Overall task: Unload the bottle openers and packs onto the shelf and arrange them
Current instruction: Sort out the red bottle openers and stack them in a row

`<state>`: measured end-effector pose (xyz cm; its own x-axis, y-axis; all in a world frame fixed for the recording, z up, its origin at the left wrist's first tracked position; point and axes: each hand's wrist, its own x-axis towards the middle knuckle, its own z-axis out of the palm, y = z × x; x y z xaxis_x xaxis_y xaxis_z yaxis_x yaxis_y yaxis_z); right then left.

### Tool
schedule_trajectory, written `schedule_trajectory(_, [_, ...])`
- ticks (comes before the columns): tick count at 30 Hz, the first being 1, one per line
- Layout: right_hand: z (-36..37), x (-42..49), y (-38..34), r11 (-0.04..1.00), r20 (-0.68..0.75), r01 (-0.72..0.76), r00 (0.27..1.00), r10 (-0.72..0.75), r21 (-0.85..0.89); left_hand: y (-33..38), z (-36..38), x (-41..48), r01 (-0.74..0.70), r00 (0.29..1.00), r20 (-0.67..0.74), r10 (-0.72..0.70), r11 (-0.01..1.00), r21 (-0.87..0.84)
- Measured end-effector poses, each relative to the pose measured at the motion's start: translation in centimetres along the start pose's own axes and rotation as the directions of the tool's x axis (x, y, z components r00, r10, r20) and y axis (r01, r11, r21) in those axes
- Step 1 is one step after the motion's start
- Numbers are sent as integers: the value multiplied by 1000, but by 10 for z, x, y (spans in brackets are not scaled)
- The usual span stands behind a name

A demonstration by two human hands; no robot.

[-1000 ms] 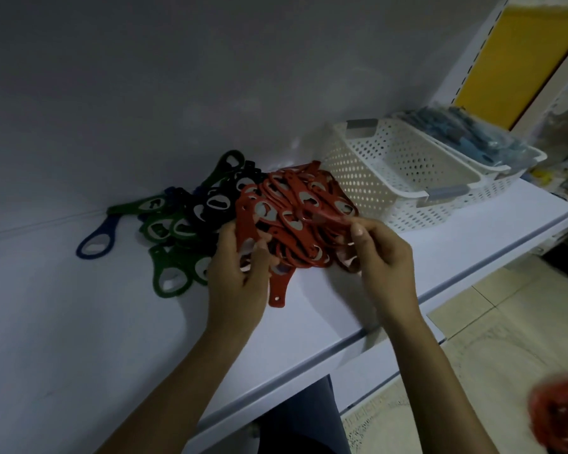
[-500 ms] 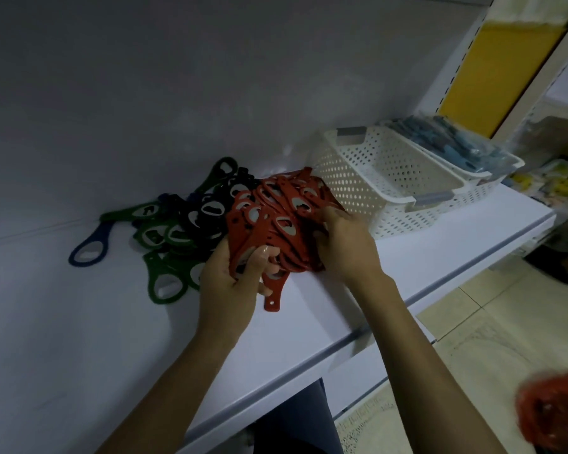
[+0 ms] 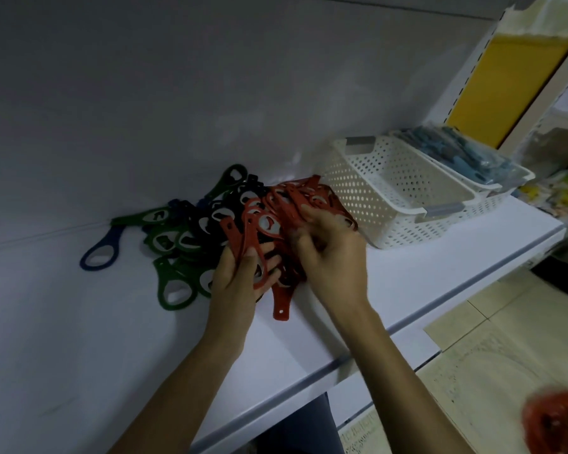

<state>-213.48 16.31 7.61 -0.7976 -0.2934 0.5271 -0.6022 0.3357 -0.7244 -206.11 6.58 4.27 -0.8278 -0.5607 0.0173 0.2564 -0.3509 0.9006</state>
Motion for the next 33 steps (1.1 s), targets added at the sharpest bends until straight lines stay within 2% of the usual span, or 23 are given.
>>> schedule_trajectory(5, [15, -22, -17, 988, 197, 139, 969, -149, 62, -2, -2, 0, 41, 999, -9, -41, 999, -19])
schedule_trajectory(7, [15, -22, -15, 985, 204, 110, 970, -135, 131, -1, -4, 1, 47, 998, -30, -48, 998, -36])
schedule_trajectory(9, [12, -20, -10, 983, 164, 14, 985, -44, 180, 1, -4, 3, 65, 997, -50, -67, 997, -49])
schedule_trajectory(10, [10, -18, -5, 988, 122, -20, 993, 1, 154, 2, -4, 3, 74, 996, -48, -77, 996, -58])
schedule_trajectory(12, [5, -12, 10, 995, 95, -41, 994, 50, -89, 3, -4, 4, 95, 993, -56, -100, 992, -88])
schedule_trajectory(14, [0, -8, 23, 928, 168, -43, 979, 113, -370, 4, -5, 4, 102, 991, -75, -111, 989, -110])
schedule_trajectory(15, [-1, -7, 29, 904, 192, -48, 971, 142, -425, 5, -5, 4, 102, 991, -75, -111, 988, -116])
schedule_trajectory(22, [3, -5, 35, 923, 174, 1, 982, 72, -384, 5, -6, 4, 81, 996, -40, -84, 994, -75])
schedule_trajectory(23, [3, -4, 34, 943, 132, -42, 987, 90, -329, 6, -7, 3, 86, 995, -41, -89, 993, -83])
schedule_trajectory(24, [1, -3, 32, 974, 94, -111, 987, 132, -199, 6, -7, 4, 94, 995, -37, -98, 991, -97])
schedule_trajectory(25, [-2, -1, 30, 982, 95, -190, 978, 188, 14, 6, -7, 4, 103, 994, -31, -107, 989, -110])
schedule_trajectory(26, [-6, 1, 25, 930, 153, -266, 960, 233, 252, 6, -8, 5, 111, 993, -22, -115, 987, -116])
schedule_trajectory(27, [-11, 4, 22, 835, 260, -332, 936, 235, 439, 6, -7, 5, 120, 992, -11, -123, 985, -121])
schedule_trajectory(28, [-17, 6, 21, 759, 372, -377, 908, 191, 531, 7, -6, 5, 134, 991, -3, -135, 983, -127])
schedule_trajectory(30, [-26, 11, 18, 730, 533, -418, 841, 87, 540, 8, -5, 5, 163, 987, 7, -163, 977, -135])
schedule_trajectory(33, [-32, 19, 16, 746, 608, -444, 791, 66, 497, 9, -4, 3, 172, 981, 98, -169, 985, -24])
